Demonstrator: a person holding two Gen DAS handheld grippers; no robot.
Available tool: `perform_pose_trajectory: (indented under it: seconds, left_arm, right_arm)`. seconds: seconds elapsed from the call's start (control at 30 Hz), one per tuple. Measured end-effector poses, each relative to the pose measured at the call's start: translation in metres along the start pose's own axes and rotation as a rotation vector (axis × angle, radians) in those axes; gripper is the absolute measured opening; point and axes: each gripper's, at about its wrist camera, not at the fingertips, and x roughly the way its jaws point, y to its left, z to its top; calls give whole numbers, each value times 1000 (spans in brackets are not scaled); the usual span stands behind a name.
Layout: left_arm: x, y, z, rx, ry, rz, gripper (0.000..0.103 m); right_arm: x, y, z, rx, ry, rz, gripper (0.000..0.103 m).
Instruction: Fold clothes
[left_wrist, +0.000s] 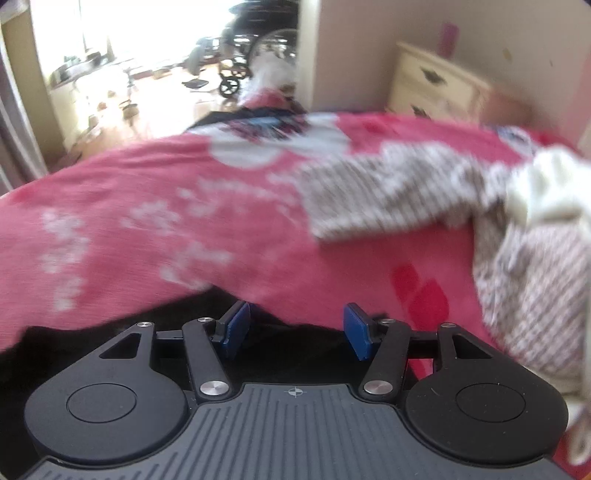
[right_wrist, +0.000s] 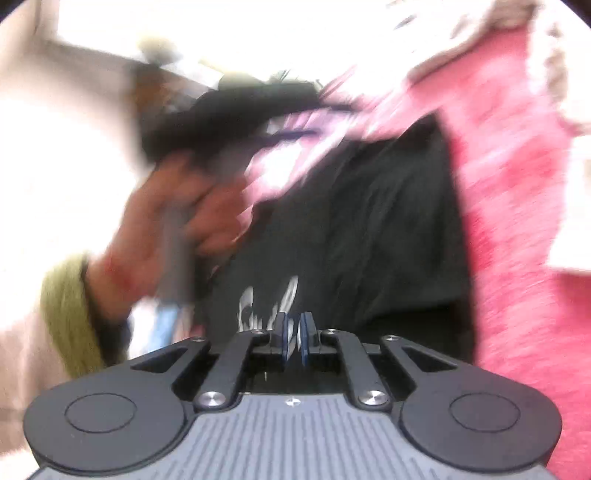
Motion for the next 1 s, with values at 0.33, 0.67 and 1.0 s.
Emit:
perform_pose_trajectory:
  seconds: [0.33,0.67,1.0]
  left_arm:
    - [-206,187,-64,-119,-84,159,65]
    - [-239,292,-241,-469,-97,177,65]
    - [-180,287,-266,-607,-213,390,64]
  right_arm:
    - [-38,40,0,82,-72,-85,23]
    - [94,201,-4,-226,215,-217,26]
    - [261,306,-14,-335,301,-252,26]
